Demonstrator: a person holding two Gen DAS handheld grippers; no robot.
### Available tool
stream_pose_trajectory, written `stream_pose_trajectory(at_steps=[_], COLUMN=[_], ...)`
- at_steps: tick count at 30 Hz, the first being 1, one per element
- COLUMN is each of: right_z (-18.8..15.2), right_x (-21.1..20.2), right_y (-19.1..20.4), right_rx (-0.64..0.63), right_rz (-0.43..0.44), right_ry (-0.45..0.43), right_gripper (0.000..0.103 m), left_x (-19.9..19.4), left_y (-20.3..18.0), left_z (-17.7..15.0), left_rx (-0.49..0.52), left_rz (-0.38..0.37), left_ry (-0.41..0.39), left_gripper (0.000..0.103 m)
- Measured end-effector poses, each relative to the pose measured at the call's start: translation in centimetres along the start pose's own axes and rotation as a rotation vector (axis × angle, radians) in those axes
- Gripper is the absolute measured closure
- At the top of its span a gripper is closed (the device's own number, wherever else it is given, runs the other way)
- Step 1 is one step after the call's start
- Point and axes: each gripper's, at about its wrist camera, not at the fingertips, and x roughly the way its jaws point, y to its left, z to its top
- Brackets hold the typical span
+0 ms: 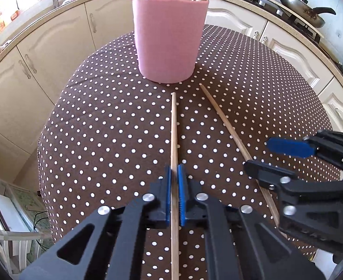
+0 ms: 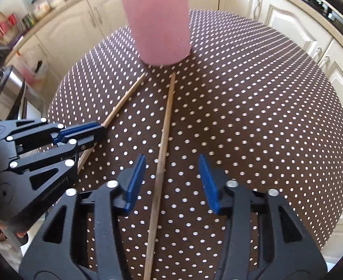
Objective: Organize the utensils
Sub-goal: 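Lower both tools to the last chopsticks and pinch one each, then lift both held chopsticks upright above the pink cup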
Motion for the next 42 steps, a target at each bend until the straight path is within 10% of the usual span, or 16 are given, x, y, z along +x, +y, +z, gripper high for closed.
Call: stream_pose_trajectory(at_steps=[5,16,29,42], right_z=[0.7,-0.7,-4.1,0.3], right_x=[0.5,-1.2,-11.1,-15.9], right_y=[1.2,0.4,-3.1,-1.4], right_rx=[-0.05,-0.009,0.036,-0.002], right_rz=[-0.053,0.048,0.177,0.154], right_ry=[0.044,-0.067,-0.547,-0.982], right_gripper=[0.094,0.097,0.097,0.097], left_x=[-0.4,-2.9,-11.4,-17.8], left_y=[0.0,0.2,2.9,3.4], left_z=[-0.7,-1.8,-5.3,-2.6], left_rx=[0.006,-0.013,-0.092,-0.152], left_rz=[0.001,-0.055,-0.14,-0.111], left_ry=[-0.009,-0.129,-0.598,-1.052], left_gripper=[0.097,0.097,0.097,0.097])
